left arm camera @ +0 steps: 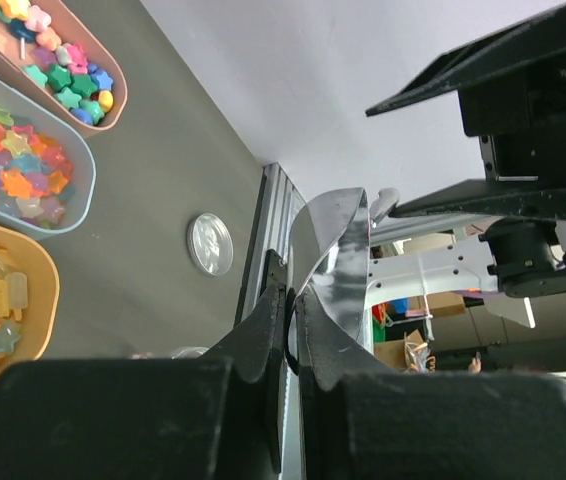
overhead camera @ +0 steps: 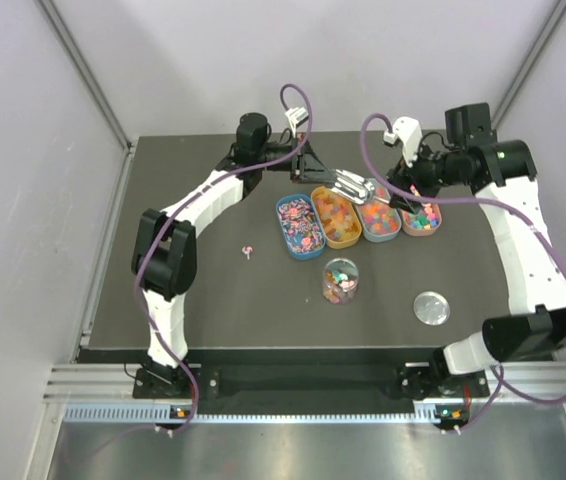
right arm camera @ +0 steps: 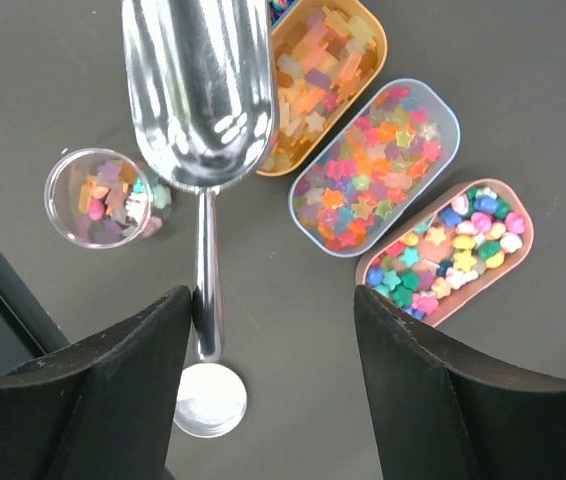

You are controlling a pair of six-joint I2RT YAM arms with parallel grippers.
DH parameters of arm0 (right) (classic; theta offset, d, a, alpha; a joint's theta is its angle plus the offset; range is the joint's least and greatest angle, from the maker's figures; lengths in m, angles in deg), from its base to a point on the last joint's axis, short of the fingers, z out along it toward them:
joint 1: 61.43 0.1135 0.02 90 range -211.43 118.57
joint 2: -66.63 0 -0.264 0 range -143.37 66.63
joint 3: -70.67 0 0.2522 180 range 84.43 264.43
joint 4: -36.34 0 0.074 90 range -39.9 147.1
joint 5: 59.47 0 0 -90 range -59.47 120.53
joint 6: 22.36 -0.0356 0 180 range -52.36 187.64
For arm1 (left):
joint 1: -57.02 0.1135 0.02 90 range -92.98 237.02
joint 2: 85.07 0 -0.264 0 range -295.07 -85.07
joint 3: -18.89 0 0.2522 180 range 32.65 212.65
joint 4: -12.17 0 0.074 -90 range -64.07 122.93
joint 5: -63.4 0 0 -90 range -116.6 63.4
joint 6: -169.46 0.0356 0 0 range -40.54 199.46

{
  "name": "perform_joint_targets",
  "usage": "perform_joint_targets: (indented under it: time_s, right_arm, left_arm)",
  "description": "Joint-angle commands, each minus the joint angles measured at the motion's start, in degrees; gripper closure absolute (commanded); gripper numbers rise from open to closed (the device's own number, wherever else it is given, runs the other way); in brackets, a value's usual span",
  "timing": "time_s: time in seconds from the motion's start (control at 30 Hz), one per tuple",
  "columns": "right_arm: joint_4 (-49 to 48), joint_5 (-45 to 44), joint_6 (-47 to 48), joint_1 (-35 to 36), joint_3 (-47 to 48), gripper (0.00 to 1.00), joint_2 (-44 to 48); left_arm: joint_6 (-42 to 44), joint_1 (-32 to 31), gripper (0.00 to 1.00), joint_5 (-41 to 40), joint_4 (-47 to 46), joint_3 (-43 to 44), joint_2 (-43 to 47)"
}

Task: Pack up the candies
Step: Adjust the spatula.

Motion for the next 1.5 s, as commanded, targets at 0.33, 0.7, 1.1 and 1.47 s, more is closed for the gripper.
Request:
perform_joint_targets:
  time_s: [0.33,0.7,1.1,1.47]
  right_arm:
    - [15.93,0.63,10.67,0.18,17.27,0.38,-9.88]
    - [15.76,4.77,13.57,0.97,6.28,0.41,-5.57]
    - [-10.79,9.95,4.64,-1.49,-18.55,0.49,13.56]
    - [-37.21,3.71,-8.04,-1.93,-41.09,0.43,28.97]
  left_arm:
    - [5.5,-0.43,1.0,0.95,2.38,0.38,4.24]
    - [12.18,-0.25,1.0,-0.45,7.13,6.45,-0.86]
    - [5.16,0.8,1.0,2.0,-0.33,5.13,-3.15]
    - [4.8,1.07,1.0,3.06,0.36,3.91,0.54]
